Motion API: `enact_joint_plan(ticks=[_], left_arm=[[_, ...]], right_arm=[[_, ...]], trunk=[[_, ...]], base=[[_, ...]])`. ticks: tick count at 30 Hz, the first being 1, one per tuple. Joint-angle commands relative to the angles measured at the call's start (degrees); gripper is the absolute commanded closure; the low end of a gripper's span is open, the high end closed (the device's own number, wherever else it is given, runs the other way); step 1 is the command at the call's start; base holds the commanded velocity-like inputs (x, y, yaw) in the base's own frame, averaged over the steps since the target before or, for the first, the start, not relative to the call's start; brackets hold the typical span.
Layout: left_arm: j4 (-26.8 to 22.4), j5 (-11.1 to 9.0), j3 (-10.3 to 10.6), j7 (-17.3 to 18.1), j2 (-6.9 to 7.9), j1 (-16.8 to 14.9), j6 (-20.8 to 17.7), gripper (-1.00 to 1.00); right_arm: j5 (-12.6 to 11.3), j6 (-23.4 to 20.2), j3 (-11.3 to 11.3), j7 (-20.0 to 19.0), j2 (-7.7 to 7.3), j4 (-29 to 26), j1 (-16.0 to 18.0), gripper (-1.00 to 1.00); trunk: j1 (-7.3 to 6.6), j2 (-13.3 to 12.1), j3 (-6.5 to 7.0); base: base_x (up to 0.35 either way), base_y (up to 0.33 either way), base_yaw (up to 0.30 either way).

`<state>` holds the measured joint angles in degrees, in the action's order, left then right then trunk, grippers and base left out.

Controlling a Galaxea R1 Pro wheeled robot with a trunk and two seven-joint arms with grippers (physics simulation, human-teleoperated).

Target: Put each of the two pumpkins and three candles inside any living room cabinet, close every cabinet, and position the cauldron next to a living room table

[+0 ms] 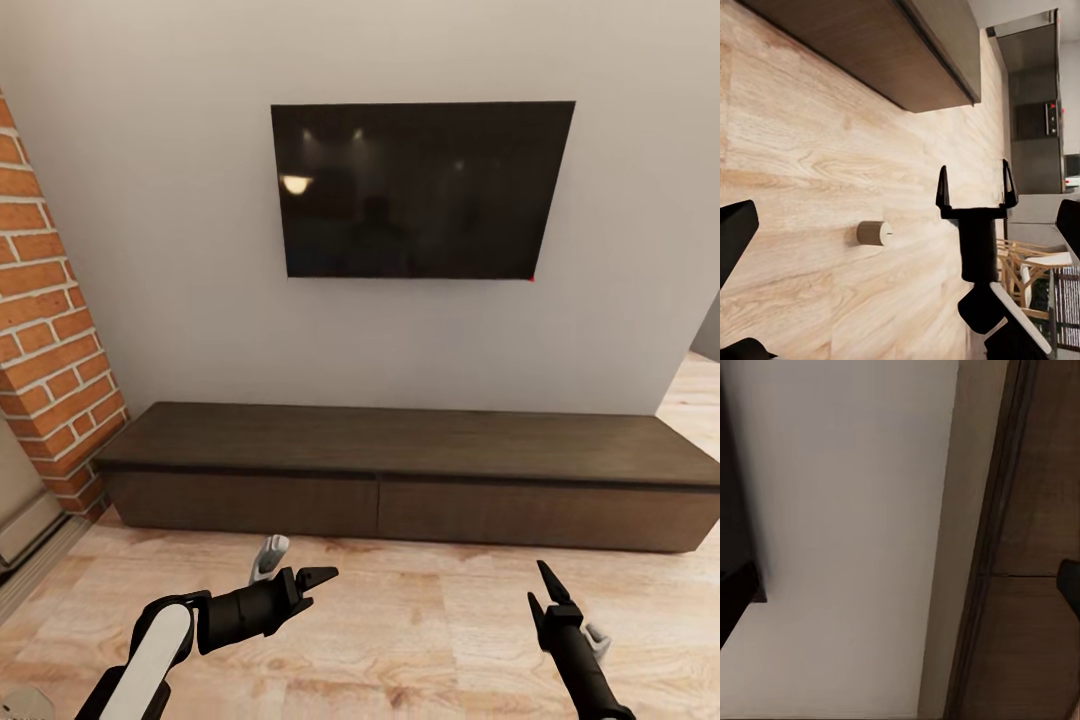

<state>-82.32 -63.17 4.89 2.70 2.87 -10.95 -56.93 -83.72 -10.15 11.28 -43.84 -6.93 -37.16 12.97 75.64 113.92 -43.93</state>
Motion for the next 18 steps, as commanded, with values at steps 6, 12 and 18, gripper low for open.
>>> enact_joint_plan(ticks=[6,12,18], left_arm=[[0.01,0.24,0.01,0.28,0.03,-0.03,-0.11,-1.0],[-0.01,0.24,0.07,0.28,0.03,-0.03,-0.11,-1.0],[-0.02,0.24,0.11,0.28,0.03,-0.03,-0.11,-1.0]], right_arm=[[-0.15,-0.17,-0.18,-1.23,-0.03,0.05,0.03,-1.0],[-1.04,-0.83,-0.12,-1.85,-0.02,0.48,0.03,-1.0],[-1.17,-1.98,-0.12,-2.24,-0.01,0.43,0.03,-1.0]], trunk=[[1.32,2.44,-1.14],[2.63,4.85,-2.21],[3.95,7.26,-3.29]], base=[[0.0,0.0,0.0],[0.0,0.0,0.0],[0.0,0.0,0.0]])
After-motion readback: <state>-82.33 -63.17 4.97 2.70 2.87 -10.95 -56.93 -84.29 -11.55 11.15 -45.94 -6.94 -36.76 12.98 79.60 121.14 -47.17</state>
